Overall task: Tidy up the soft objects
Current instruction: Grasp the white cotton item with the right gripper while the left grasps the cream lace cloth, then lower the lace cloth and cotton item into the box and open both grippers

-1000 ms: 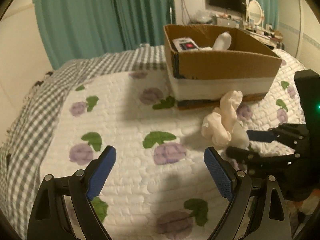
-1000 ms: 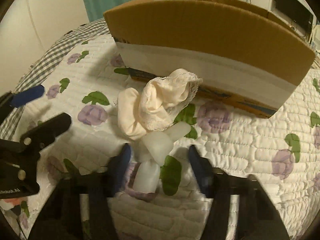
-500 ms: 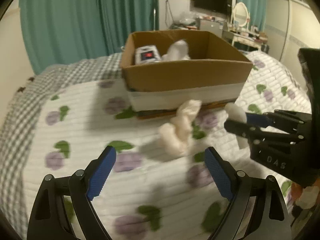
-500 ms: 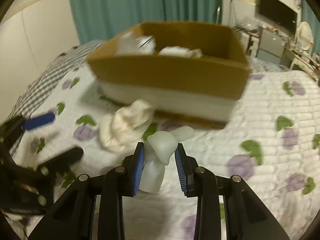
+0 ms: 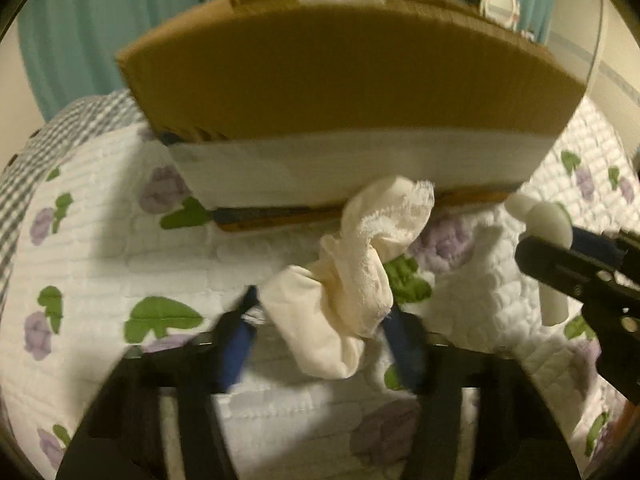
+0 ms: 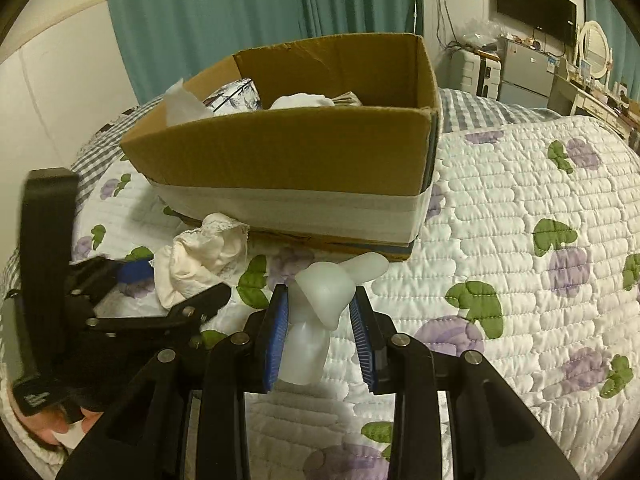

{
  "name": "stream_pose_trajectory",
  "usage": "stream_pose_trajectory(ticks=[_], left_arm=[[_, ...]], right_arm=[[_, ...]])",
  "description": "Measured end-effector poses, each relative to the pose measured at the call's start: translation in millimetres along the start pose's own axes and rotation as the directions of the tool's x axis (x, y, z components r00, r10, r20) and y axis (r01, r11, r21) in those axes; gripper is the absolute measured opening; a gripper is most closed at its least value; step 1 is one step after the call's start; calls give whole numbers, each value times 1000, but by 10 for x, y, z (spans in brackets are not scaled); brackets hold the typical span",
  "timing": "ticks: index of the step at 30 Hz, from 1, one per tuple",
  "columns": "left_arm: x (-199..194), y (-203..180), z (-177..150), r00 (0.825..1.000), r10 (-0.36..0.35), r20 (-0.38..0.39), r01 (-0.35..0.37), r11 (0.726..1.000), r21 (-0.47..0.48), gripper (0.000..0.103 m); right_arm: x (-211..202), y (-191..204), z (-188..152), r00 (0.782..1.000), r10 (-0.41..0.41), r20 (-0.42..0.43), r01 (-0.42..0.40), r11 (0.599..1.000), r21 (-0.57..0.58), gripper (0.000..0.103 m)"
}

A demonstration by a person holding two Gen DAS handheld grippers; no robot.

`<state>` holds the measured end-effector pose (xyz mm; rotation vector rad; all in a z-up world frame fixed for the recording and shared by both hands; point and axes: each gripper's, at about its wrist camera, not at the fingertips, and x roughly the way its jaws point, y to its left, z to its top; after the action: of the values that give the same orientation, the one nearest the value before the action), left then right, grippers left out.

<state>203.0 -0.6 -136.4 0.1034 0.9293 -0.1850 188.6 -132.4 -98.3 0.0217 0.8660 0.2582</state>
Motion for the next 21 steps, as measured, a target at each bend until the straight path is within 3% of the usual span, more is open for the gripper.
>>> stream_pose_trajectory(ticks=[2, 4, 15, 21], left_arm=[[11, -33, -22, 1000, -6, -6, 6, 1000, 18, 37], [-43, -56, -44, 1000, -14, 8, 13, 999, 36, 34], [-925, -33, -92, 990, -21, 138, 13, 998, 64, 33], [-1426, -78, 190, 972, -14, 234, -3, 997, 72, 33]], right_arm=[[10, 27, -12, 1000, -12, -1, 12, 1000, -10, 31], [2, 44, -22, 1000, -19, 3, 19, 1000, -16, 31], [-531, 66, 9, 996, -11, 93, 12, 1000, -6, 31], [-1077, 116, 335, 982, -5, 189, 13, 999, -44, 31]])
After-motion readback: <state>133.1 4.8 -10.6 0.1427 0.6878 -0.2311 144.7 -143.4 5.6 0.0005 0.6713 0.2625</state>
